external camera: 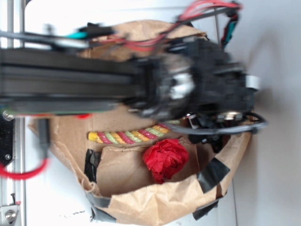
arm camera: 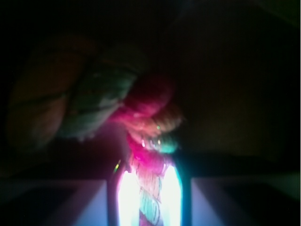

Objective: Grab the multicolored rope.

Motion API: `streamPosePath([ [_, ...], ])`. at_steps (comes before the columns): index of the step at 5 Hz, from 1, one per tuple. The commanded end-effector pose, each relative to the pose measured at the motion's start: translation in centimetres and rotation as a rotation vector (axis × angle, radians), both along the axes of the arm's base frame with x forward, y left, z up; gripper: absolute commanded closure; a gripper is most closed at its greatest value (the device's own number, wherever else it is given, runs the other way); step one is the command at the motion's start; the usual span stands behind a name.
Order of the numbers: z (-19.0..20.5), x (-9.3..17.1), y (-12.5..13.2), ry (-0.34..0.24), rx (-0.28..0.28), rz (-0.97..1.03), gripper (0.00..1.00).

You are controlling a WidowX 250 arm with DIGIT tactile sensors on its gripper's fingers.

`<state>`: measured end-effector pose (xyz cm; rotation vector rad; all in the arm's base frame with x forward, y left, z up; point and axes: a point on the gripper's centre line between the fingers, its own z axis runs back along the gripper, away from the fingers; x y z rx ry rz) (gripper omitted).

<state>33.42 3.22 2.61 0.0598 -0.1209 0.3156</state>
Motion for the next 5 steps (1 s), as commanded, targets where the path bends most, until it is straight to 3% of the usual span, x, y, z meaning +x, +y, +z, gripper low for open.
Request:
streamPosePath([
  [1,7.3,-2.2,-0.1,-0.101,-0.043,0.005,1.00],
  [3,11.3,-3.8,-1.6,-0.124,-0.107,-0.066,1.00],
  [5,14.4,-4.4,-3.0,-0.145,-0.097,-0.126,1.00],
])
